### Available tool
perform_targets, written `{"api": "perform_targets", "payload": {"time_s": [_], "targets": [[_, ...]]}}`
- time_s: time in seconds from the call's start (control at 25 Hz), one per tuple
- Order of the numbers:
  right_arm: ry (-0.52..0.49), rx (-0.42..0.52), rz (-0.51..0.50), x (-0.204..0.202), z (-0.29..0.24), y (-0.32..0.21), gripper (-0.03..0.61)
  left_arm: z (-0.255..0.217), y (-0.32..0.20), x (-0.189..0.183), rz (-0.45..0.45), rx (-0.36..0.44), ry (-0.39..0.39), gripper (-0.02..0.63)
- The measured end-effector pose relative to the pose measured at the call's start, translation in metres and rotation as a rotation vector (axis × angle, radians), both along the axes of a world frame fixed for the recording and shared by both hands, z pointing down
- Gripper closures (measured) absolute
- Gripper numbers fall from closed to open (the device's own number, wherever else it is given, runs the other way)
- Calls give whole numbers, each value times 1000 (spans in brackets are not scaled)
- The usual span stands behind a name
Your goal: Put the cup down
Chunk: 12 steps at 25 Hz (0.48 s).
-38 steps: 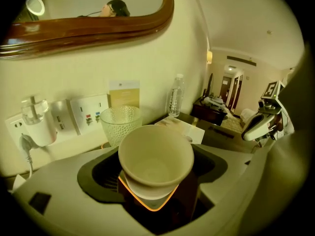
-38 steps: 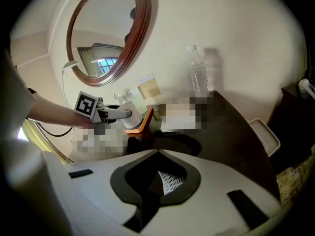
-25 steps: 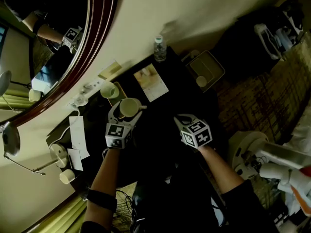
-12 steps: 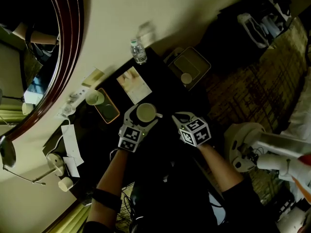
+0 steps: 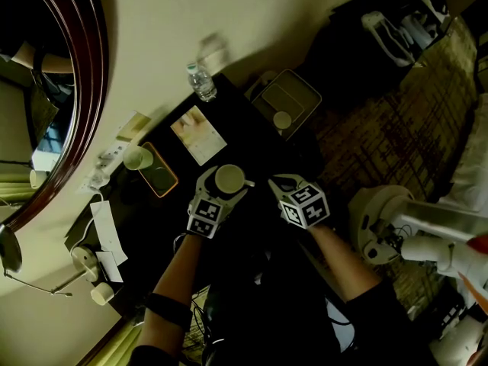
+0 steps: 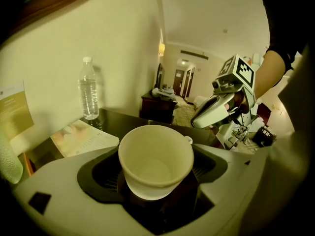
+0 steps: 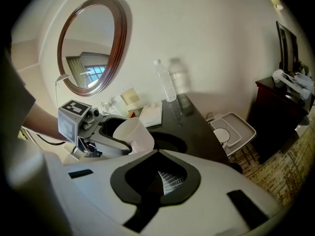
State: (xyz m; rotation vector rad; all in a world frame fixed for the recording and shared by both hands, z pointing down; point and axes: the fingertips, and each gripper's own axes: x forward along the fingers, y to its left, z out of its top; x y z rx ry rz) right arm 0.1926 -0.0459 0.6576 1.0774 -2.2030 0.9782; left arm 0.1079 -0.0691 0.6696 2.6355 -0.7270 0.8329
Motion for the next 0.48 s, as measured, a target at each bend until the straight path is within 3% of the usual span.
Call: {"api": "perform_targets", "payload": {"time_s": [0.48], "targets": [[-10,5,17,4,0,5,572,-6,5,-5,39,30,-39,140]]}}
